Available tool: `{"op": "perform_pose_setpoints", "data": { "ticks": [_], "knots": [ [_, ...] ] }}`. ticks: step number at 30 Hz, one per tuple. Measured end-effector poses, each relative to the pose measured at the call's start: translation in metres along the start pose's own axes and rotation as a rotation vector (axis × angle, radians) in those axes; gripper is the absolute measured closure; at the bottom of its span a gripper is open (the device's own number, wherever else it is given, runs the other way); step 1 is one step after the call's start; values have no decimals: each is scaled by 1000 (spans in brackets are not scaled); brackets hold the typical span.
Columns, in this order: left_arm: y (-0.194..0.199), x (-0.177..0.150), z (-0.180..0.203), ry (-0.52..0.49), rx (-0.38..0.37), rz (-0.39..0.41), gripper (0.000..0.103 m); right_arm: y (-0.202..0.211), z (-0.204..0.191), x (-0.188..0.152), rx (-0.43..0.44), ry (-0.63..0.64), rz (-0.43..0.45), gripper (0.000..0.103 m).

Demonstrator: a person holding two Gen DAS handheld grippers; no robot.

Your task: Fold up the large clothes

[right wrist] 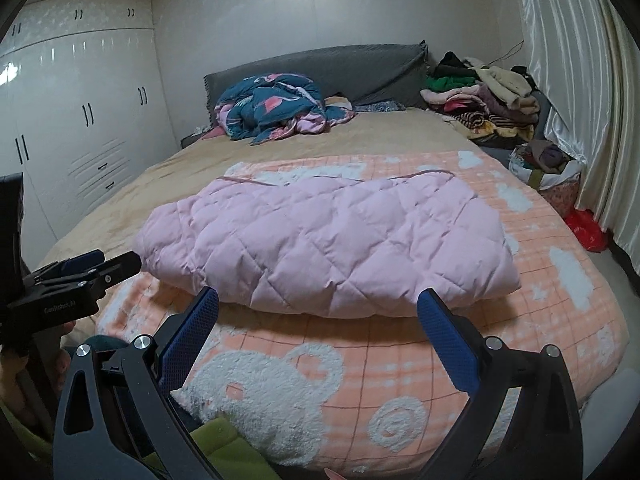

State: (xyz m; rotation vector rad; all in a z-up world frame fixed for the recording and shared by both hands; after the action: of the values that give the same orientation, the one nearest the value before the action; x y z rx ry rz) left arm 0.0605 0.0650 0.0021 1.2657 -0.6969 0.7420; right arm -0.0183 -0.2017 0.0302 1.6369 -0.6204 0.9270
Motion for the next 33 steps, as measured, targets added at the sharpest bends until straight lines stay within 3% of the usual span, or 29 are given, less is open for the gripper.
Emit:
{"op": "perform_pose_setpoints", "data": {
  "ticks": [33],
  "knots": [
    [-2,-2,1,-10,14,-10,9,-3,-1,-1,6,8,-6,4]
  ]
}}
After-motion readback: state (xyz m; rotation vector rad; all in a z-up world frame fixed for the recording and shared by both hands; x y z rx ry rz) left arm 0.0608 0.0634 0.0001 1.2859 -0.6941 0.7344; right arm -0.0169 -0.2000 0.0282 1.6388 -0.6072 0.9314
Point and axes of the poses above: each gripper's, at about its wrist camera, not at the fingertips, and y roughly against the way its jaws point, z to its right, x to its top, the point moved 2 cm from there along -y, roughly the way its jaws point, and after that the axes turned 5 degrees about -x, right-handed, at the moved point
